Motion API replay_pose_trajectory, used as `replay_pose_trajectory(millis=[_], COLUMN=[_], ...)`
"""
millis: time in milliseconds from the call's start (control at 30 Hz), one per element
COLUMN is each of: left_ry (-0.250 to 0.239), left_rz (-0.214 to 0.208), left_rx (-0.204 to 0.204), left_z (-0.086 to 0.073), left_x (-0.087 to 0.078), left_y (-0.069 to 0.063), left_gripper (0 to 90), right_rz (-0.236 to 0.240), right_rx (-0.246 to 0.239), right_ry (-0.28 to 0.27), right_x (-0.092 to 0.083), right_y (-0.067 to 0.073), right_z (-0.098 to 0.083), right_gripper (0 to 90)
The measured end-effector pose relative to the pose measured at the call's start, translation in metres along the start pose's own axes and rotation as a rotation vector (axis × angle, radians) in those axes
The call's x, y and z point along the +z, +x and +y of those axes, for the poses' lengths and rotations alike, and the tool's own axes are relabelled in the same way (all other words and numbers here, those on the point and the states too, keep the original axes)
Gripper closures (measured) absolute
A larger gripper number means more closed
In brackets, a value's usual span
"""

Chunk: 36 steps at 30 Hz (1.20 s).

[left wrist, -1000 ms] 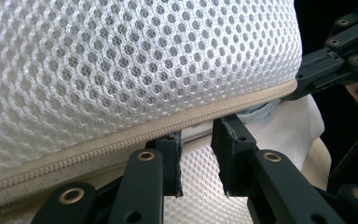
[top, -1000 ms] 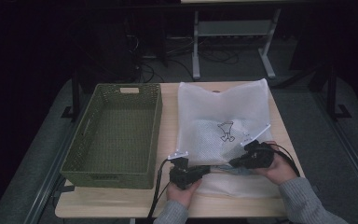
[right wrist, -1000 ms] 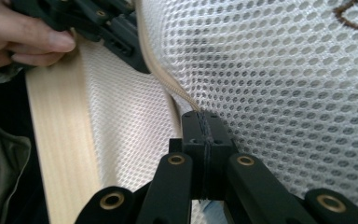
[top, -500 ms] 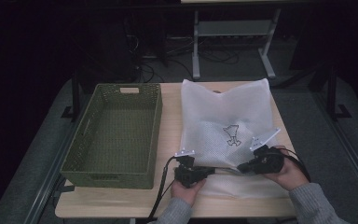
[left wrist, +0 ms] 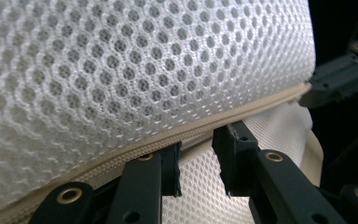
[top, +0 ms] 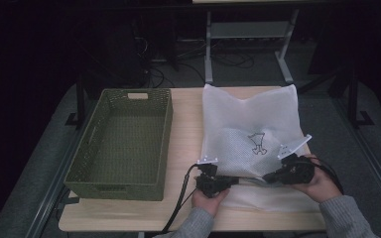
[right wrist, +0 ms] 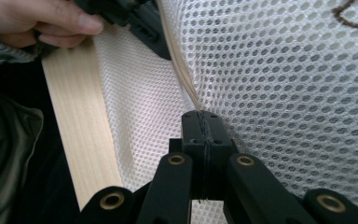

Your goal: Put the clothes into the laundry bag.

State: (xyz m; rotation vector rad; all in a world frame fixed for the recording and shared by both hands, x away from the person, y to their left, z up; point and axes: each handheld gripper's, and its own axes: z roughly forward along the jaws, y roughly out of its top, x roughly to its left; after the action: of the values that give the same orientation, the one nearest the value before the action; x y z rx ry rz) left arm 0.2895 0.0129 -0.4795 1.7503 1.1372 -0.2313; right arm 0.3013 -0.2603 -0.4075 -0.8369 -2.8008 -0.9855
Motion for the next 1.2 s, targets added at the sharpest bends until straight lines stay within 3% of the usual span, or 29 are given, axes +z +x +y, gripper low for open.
replay_pose_trajectory(millis=[133,333,400,700,767,900,1067,1200], left_ry=[0.006,-0.003,-0.001,0.005,0.004,0.02,0.029,0.03], left_rz=[-0.014,-0.033,-0.046,-0.052,-0.074,-0.09,-0.112,-0.121], left_rx=[0.012,0.035,0.033,0.025,0.0,-0.006,-0.032,-0.038], left_z=[-0.003,-0.008,-0.009,-0.018,-0.018,-0.019,-0.02,-0.019], left_x=[-0.002,-0.013,-0.016,-0.021,-0.017,-0.004,0.012,0.024], left_y=[-0.004,-0.01,-0.012,-0.01,-0.01,-0.015,-0.02,-0.027], left_gripper=[68.2,62.3,60.8,57.4,57.4,54.9,54.7,59.5], right_rz=[0.017,0.014,0.009,0.014,0.0,-0.021,0.034,0.026], right_rx=[0.02,0.009,-0.002,-0.018,-0.023,-0.031,-0.045,-0.046], right_ry=[-0.011,-0.054,-0.061,-0.097,-0.089,-0.06,-0.028,-0.009], right_x=[0.0,0.0,-0.001,-0.008,-0.008,-0.007,-0.002,0.009], right_y=[-0.005,0.002,0.005,0.013,0.014,0.017,0.022,0.025], right_z=[-0.004,-0.002,-0.001,-0.001,-0.002,-0.006,-0.015,-0.029], right_gripper=[88.6,78.6,74.0,70.5,69.7,67.3,66.8,67.4])
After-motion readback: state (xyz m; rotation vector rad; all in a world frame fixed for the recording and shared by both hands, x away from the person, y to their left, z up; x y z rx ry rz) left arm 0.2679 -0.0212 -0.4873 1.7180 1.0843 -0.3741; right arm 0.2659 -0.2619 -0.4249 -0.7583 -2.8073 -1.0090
